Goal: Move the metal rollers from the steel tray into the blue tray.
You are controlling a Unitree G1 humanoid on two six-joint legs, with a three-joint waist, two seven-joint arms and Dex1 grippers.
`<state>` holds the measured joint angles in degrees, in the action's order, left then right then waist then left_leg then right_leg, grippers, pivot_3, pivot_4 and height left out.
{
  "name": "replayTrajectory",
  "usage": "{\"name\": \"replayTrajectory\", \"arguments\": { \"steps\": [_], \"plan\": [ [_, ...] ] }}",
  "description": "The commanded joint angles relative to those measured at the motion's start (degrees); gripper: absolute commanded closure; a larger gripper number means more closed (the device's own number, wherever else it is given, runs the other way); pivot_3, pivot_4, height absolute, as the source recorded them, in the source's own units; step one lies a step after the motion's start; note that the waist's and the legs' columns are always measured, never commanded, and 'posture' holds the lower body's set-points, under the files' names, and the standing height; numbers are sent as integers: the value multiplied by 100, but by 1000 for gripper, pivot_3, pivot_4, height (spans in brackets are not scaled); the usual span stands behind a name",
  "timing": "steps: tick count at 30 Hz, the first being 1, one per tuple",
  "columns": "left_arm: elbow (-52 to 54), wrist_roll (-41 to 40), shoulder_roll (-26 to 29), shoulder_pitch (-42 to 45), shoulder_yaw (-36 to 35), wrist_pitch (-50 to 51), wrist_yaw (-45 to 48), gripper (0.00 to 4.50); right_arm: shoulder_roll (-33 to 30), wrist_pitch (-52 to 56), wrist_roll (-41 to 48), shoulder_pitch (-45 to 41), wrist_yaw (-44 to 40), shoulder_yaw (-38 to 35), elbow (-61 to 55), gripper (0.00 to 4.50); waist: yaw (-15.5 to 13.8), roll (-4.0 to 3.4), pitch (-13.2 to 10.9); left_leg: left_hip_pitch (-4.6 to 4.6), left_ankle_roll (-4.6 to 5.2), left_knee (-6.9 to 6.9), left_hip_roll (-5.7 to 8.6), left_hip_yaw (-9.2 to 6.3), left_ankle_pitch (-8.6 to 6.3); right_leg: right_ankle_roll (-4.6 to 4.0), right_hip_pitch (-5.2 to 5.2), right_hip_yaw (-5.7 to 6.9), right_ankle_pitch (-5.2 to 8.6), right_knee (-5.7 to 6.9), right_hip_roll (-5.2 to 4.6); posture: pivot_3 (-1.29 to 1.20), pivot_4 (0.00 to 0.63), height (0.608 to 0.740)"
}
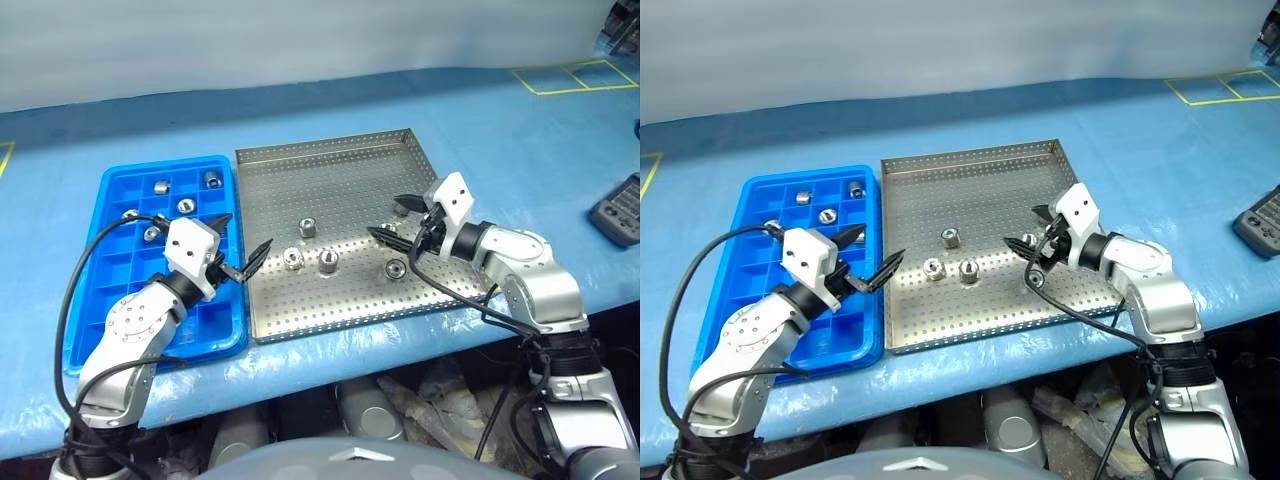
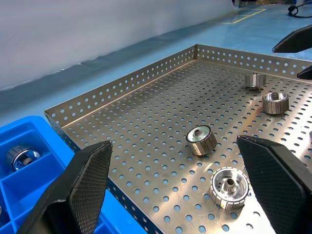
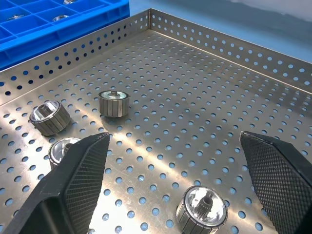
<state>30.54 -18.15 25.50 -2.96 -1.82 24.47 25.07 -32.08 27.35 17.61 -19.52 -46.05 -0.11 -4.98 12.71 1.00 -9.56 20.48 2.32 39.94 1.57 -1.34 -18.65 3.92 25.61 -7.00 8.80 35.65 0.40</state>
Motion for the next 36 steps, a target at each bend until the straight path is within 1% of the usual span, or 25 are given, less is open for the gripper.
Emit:
{"name": "replayTrajectory", "arguments": {
  "steps": [1,14,36],
  "plan": [
    [264,1,52,63,-125,-35,-9,42,-45,26,60,-106,17,-80,-113,0,0,0,0,0,0,0,0,0,0,0,0,0,0,0,0,-181,150,740],
    [233,-11,15,191,-193,-77,-41,42,47,20,155,-99,59,-120,-321,0,4,0,0,0,0,0,0,0,0,0,0,0,0,0,0,-188,150,740],
    [182,98,-74,284,-12,-102,-60,42,118,99,192,-5,174,-47,-557,0,55,0,0,1,0,0,0,0,0,0,1,1,0,0,0,-210,150,740]
  ]
}}
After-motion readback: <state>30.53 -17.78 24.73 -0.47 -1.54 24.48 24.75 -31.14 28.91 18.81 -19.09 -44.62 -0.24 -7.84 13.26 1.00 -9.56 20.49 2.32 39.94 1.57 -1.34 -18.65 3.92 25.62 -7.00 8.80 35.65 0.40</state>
